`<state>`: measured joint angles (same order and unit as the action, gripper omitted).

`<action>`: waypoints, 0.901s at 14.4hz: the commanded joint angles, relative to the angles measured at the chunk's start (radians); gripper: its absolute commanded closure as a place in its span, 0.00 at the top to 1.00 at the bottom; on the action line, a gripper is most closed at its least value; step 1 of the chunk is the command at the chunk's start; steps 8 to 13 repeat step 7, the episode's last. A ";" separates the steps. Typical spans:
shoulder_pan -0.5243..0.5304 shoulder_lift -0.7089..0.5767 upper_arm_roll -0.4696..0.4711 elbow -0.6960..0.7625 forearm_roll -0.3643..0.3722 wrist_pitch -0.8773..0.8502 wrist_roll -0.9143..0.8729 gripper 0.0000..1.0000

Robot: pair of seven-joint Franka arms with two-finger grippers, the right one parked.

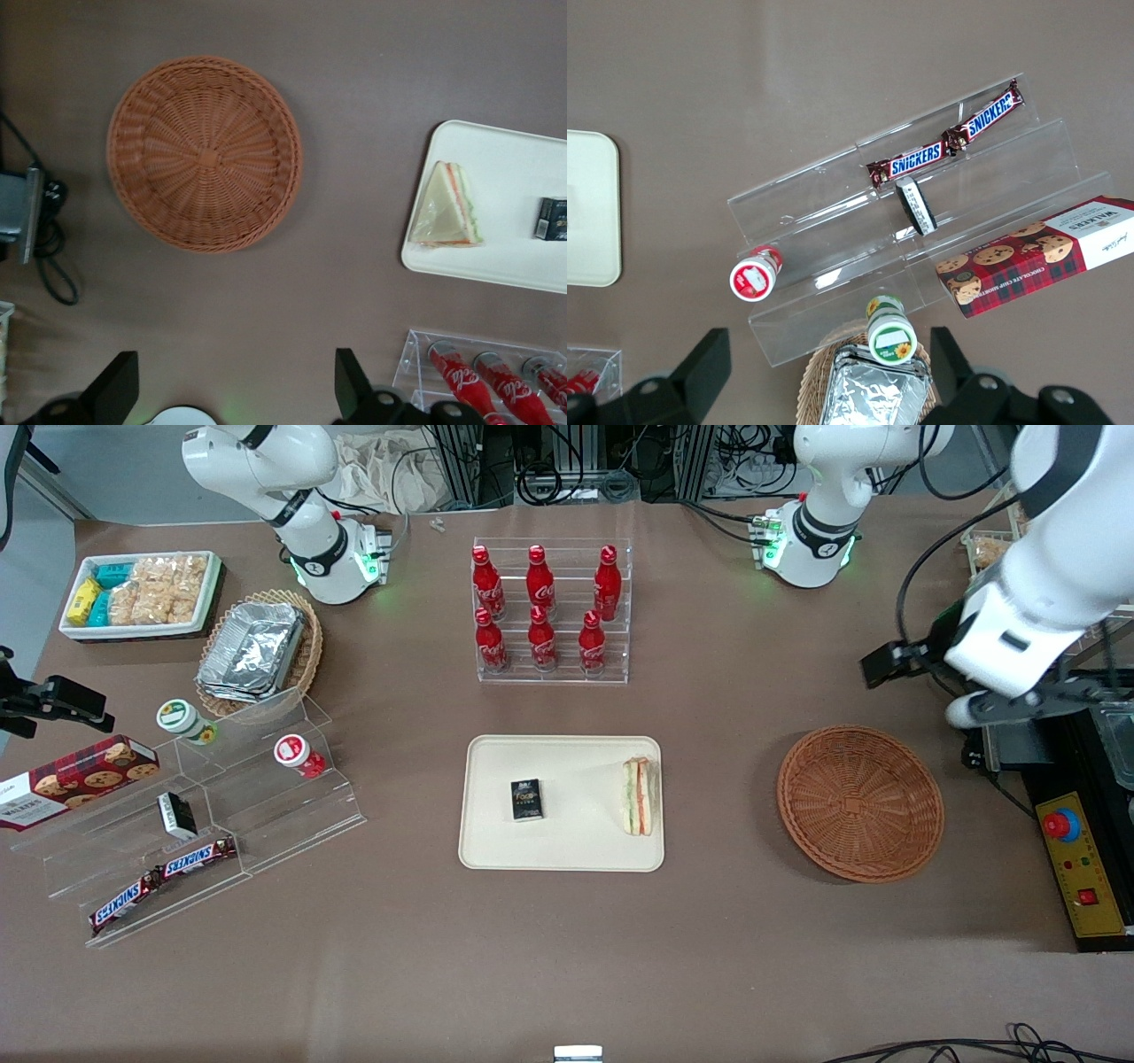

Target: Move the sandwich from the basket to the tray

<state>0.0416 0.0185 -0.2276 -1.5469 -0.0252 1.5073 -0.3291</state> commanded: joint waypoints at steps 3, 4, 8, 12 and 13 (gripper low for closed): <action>-0.009 -0.058 0.013 -0.038 0.034 -0.012 0.018 0.99; -0.011 -0.057 0.013 -0.033 0.033 -0.012 0.019 1.00; -0.012 -0.055 0.011 -0.027 0.033 -0.013 0.019 0.99; -0.012 -0.055 0.011 -0.027 0.033 -0.013 0.019 0.99; -0.012 -0.055 0.011 -0.027 0.033 -0.013 0.019 0.99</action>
